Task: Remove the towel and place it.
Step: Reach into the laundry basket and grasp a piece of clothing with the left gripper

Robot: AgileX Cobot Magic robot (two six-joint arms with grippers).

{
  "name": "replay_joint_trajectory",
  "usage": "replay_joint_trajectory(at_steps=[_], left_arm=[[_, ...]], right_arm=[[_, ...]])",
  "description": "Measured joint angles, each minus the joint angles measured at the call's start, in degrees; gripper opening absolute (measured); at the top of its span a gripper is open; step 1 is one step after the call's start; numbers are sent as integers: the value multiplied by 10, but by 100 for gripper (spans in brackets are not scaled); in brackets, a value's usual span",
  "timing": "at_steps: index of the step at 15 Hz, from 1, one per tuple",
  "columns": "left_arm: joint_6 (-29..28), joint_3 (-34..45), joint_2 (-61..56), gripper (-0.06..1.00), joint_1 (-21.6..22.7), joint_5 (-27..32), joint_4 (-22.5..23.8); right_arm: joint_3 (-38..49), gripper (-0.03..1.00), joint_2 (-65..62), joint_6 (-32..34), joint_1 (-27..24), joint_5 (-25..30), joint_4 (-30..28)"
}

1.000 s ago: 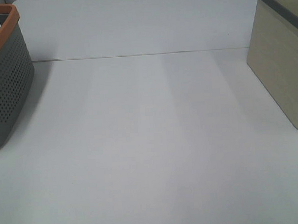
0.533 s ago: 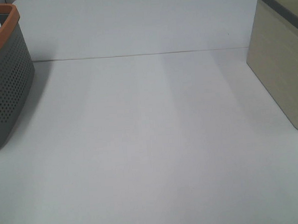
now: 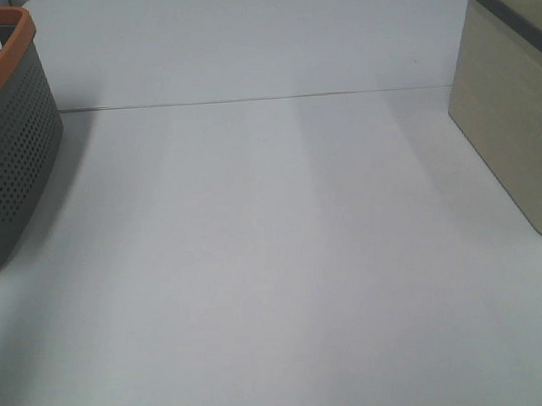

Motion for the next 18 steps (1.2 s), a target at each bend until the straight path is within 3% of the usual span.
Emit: replay_joint_trajectory(at_steps=[4, 6, 8, 9, 11, 15, 18], left_arm=[[93, -108, 131, 87, 0, 1, -1], [176, -150, 182, 87, 0, 1, 0], [226, -174, 226, 87, 0, -3, 28], [267, -181, 262, 87, 13, -27, 70], [335, -183, 305, 87, 57, -66, 81], [430, -184, 412, 87, 138, -125, 80], [489, -184, 488, 87, 150, -214, 67]], right_arm=[[0, 63, 0, 0, 0, 0, 0], [0, 63, 0, 0, 0, 0, 0], [0, 63, 0, 0, 0, 0, 0], [0, 63, 0, 0, 0, 0, 0], [0, 63, 0, 0, 0, 0, 0], [0, 63, 0, 0, 0, 0, 0], [0, 63, 0, 0, 0, 0, 0]])
